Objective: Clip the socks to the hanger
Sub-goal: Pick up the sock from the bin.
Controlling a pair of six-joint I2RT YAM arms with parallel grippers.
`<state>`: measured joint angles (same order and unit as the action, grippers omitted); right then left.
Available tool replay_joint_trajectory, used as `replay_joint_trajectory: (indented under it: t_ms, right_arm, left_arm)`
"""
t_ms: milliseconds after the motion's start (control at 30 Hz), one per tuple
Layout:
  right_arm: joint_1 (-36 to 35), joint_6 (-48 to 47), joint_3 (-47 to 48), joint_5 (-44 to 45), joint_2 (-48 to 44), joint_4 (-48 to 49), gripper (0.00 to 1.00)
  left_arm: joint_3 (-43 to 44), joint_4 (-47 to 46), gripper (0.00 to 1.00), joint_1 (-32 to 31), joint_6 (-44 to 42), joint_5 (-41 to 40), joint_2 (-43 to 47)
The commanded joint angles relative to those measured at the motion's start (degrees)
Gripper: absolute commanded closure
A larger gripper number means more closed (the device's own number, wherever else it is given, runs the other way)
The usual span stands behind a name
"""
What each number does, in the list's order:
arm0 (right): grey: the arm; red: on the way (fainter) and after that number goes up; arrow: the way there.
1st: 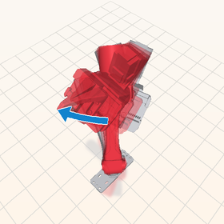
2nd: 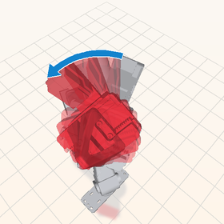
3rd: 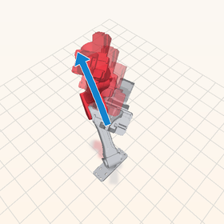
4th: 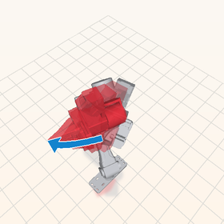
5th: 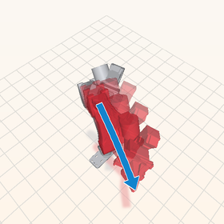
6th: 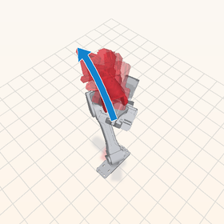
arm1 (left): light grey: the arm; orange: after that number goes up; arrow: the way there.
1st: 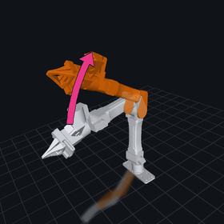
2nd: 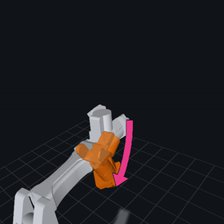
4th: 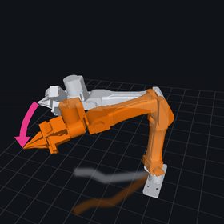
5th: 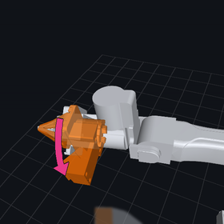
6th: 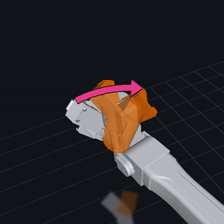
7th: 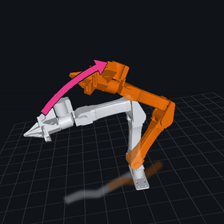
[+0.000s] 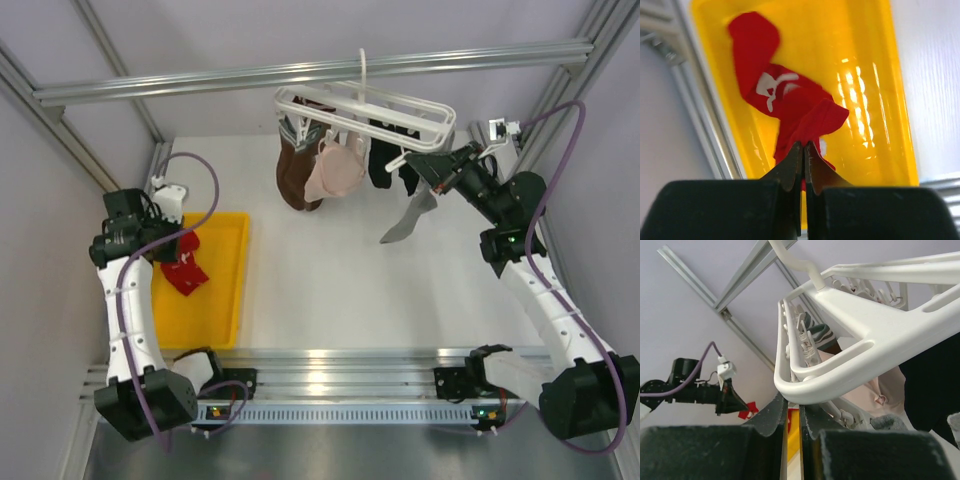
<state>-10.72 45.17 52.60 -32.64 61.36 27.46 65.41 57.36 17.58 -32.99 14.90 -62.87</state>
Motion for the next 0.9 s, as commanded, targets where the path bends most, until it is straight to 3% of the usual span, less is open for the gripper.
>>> replay_joint_trajectory:
  t_ms: [0, 133, 433, 567, 767, 833, 867]
  right_arm:
    - [0.7, 0.3, 0.1, -2.7, -1.5, 0.7, 1.0]
    - [0.7, 0.5, 0.0, -2.8, -1.2, 1.1, 1.0]
    - [0.8, 0.4, 0.5, -3.0, -0.1, 1.5, 1.0]
    - [0.8, 0.5, 1.0, -3.0, 0.7, 1.5, 1.0]
    - [0.8, -0.1, 1.1, -2.6, 1.0, 1.2, 1.0]
    - [0.7, -0.3, 1.2, -2.6, 1.0, 0.7, 1.0]
    - [0.7, -0.4, 1.3, -2.7, 1.0, 0.5, 1.0]
  left_arm:
    - [4.9, -3.0, 1.0, 2.1, 17.8, -7.9, 3.0]
    - [8.1, -1.9, 1.0, 2.3, 24.7, -16.8, 5.0]
    - [1.1, -3.9, 1.0, 1.2, 32.7, -19.8, -0.5]
    - [-1.6, -8.4, 1.0, -5.3, 39.5, -23.1, -7.9]
    - [-5.6, -22.7, 1.0, -14.1, 43.1, -25.4, -14.9]
    - [-4.2, -24.2, 0.74, -14.6, 43.8, -25.0, -19.0]
    - [-3.0, -23.4, 0.68, -14.6, 44.2, -24.9, -20.5]
